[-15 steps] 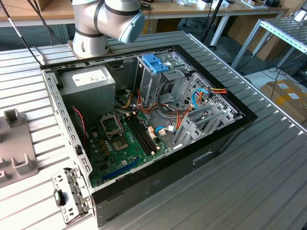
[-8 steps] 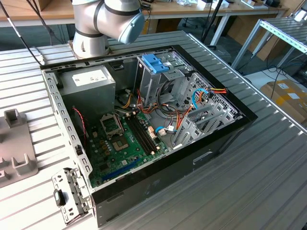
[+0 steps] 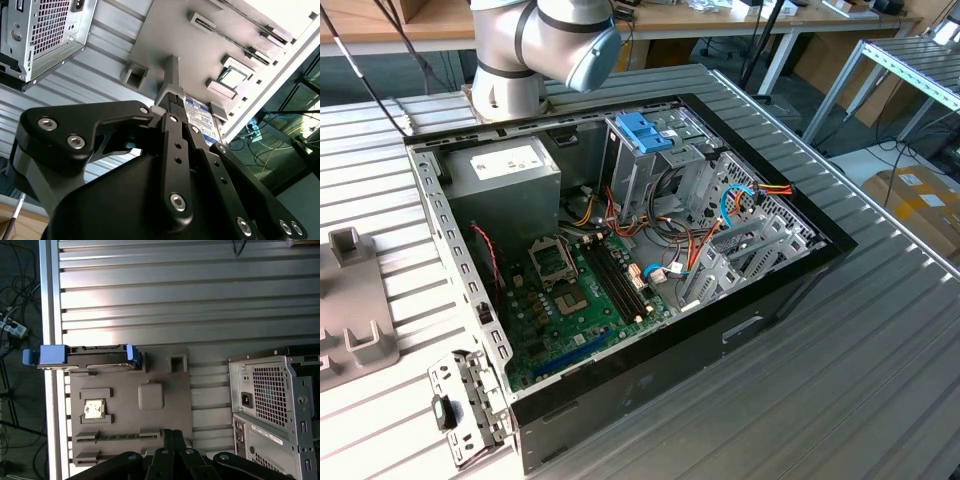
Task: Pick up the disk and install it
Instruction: 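Reach for the disk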
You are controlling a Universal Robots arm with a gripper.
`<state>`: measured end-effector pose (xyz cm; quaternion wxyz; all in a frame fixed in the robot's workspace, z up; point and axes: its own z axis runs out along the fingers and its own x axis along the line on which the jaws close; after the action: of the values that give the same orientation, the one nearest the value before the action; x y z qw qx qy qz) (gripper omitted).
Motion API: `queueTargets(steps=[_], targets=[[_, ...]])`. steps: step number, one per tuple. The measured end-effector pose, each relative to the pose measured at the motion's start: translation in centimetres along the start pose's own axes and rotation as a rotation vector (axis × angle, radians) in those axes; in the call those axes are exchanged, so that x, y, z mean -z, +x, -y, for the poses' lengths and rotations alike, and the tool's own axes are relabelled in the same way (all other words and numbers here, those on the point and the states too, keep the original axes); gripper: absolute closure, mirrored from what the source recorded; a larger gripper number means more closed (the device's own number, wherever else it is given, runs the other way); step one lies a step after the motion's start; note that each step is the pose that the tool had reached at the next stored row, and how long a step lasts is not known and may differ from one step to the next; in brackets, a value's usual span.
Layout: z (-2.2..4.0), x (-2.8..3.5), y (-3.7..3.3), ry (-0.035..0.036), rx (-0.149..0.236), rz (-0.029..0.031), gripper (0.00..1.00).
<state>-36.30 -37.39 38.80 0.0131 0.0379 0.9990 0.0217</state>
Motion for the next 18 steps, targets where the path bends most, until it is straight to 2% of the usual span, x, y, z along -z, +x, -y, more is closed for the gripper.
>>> queueTargets(steps=[18], targets=[[-0.24, -0.17, 0.59, -0.0001, 0.0, 0.0001, 0.89]])
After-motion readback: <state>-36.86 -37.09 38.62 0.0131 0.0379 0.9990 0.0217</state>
